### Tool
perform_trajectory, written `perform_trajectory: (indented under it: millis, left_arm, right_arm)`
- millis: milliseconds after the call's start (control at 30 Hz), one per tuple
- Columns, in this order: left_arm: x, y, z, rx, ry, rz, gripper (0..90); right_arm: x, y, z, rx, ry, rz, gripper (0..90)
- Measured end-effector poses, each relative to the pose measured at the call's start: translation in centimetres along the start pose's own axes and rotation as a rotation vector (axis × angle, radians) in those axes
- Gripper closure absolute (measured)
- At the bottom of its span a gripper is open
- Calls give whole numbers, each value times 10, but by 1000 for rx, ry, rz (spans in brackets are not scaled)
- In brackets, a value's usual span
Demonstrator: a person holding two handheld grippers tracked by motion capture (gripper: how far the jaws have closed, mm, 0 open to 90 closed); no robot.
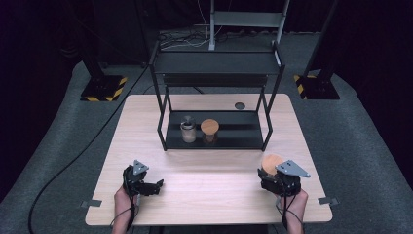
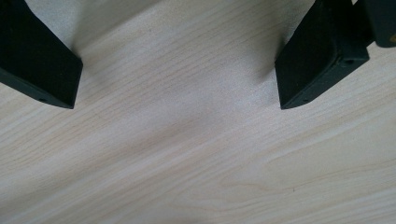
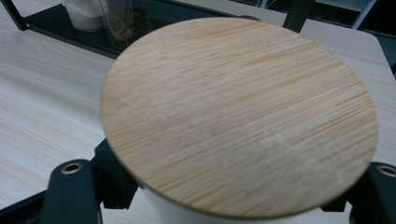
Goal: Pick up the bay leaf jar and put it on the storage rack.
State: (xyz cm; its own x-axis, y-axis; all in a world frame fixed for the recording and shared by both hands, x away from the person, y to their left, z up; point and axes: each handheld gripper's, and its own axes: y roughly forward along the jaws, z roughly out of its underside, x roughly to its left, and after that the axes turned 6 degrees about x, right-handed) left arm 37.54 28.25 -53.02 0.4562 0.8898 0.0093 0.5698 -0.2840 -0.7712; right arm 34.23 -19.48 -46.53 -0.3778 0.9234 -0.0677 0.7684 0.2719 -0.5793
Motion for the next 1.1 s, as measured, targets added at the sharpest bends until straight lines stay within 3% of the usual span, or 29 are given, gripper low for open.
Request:
perform_trajectory:
  millis: [1100]
  left_arm:
    - [0,0,0,-1,4,-3,3]
  right_arm:
    - [4,18,-11,4,-9,-18,248]
